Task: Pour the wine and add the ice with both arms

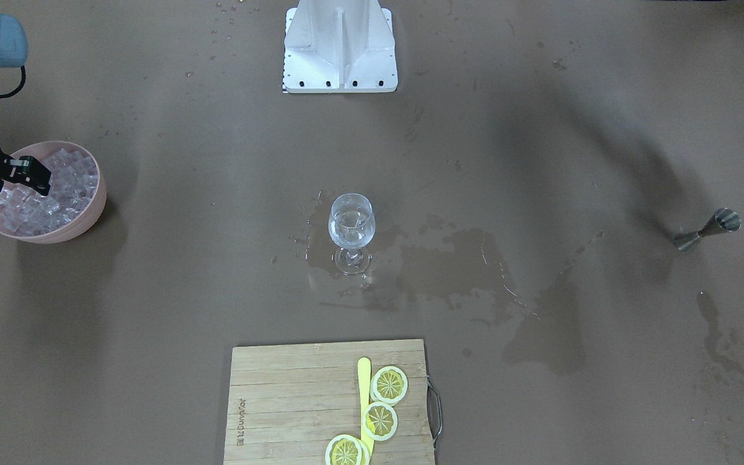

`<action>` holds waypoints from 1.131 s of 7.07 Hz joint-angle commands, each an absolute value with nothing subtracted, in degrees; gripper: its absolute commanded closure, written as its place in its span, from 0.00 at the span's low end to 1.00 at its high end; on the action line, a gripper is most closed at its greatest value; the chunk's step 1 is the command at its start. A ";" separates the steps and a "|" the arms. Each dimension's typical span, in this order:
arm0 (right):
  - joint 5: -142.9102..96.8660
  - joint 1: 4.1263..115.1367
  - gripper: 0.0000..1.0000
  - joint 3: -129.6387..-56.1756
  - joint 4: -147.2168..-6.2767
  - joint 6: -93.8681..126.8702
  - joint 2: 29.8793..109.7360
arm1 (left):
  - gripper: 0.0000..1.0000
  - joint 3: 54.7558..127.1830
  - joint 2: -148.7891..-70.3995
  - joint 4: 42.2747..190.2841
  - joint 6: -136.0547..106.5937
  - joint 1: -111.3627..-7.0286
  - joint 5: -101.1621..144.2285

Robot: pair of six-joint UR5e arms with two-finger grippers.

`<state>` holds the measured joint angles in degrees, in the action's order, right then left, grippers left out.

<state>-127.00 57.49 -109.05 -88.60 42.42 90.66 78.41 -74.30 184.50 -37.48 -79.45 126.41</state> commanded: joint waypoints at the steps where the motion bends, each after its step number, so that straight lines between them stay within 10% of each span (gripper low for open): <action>1: -127.09 57.04 0.24 -106.36 -88.42 42.80 89.74 | 0.02 78.31 -74.88 187.45 -41.99 -77.27 120.96; 8: -126.65 55.02 0.25 -105.03 -88.42 45.79 87.71 | 0.02 72.69 -76.55 197.13 -51.49 -64.25 105.39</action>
